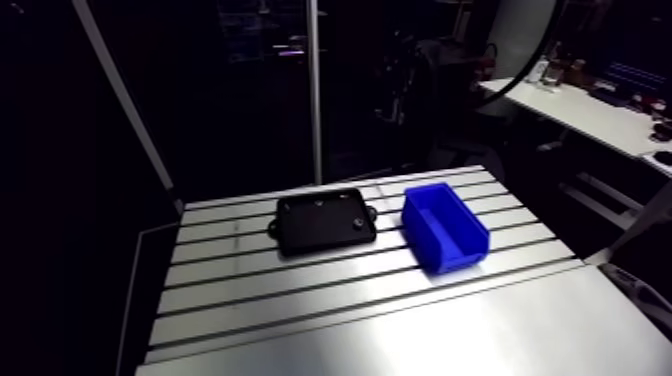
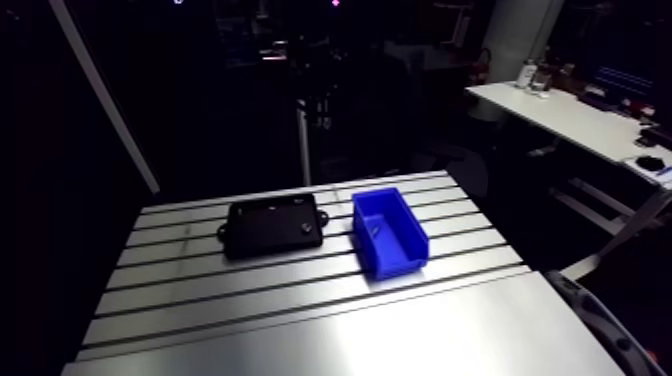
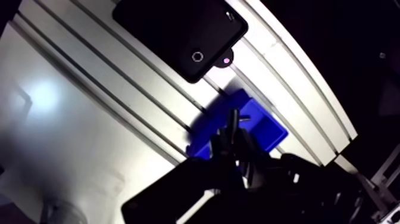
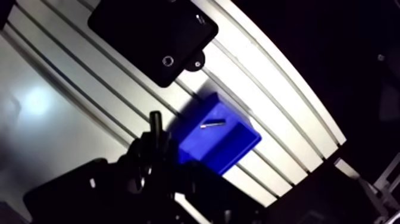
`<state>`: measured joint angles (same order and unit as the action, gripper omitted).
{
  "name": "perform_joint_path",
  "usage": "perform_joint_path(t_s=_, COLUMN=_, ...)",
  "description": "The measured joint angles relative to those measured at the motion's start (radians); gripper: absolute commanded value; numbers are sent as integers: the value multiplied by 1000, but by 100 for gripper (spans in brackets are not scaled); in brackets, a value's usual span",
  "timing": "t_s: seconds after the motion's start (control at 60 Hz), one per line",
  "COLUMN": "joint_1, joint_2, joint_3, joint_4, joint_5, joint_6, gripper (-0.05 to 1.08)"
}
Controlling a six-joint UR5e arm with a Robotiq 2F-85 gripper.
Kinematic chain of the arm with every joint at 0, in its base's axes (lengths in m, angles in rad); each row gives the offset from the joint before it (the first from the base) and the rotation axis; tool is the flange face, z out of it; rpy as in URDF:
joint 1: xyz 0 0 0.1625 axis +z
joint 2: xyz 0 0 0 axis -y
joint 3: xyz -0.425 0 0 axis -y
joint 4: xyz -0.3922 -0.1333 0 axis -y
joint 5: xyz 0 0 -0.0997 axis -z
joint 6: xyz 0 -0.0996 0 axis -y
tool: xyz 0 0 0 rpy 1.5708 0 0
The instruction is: Pick up the M10 bolt from the tray and put it into the blue bin.
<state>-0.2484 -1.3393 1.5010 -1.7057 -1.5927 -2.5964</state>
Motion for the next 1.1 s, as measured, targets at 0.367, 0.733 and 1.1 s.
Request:
perform_joint_path(t_s=0.367, joint_1=-123, joint_2=-14, joint_3=40, joint_4=2, joint_5=-2, joint_6=-442, gripper=105)
perform_joint_path(t_s=0.733, joint_1=-233, joint_2=-15, joint_3=141, joint_4=-100, joint_5=-10, joint_6=-808, gripper=105)
perform_joint_path(t_s=1.1, joint_1=-295, joint_2=-15, joint_3=301, joint_4=-308, joint_5=-30, joint_6=-1032, gripper=105)
